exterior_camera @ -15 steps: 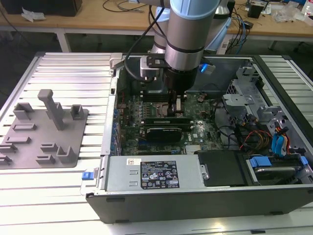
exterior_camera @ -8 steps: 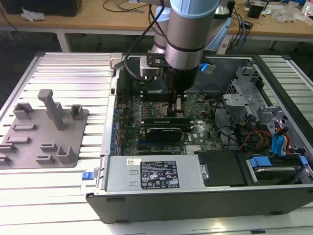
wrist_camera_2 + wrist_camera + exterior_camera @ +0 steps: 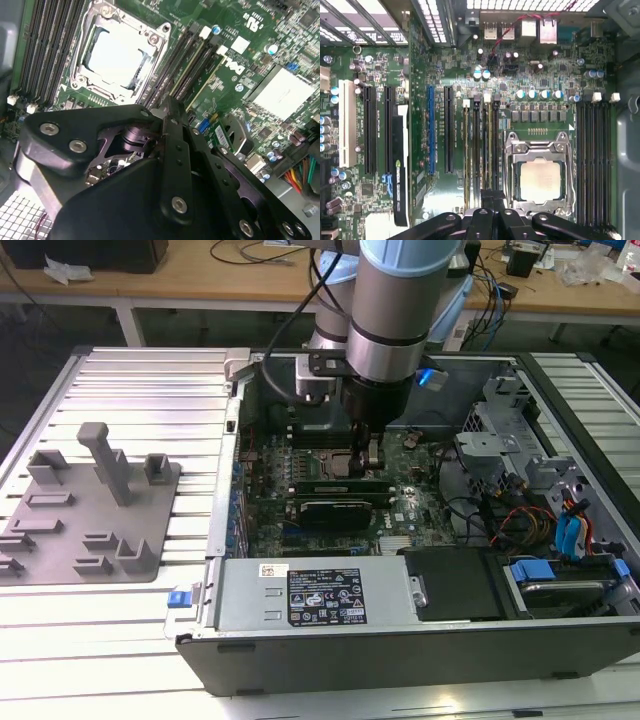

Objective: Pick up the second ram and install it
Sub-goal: 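Press down the second ram until it locks into place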

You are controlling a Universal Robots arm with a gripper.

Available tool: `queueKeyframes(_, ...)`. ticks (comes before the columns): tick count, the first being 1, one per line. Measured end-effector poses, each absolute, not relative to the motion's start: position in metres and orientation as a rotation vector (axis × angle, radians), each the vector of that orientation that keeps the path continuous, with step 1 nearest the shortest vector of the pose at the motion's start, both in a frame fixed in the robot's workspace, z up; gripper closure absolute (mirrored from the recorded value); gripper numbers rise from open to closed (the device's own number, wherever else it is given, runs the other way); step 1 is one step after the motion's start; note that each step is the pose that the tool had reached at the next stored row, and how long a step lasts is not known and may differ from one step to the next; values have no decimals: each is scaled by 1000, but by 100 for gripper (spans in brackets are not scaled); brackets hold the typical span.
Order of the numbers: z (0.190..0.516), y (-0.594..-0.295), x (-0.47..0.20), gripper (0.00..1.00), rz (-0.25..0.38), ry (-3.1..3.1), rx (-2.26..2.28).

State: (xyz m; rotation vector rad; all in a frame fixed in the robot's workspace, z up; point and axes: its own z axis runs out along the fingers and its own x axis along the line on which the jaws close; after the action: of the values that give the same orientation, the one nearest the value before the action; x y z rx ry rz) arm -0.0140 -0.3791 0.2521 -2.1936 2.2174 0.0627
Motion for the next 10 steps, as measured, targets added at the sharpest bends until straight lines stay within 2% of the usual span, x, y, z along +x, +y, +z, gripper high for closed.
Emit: queueKeyframes(10,250,-379,26,92,63,2218,-2194)
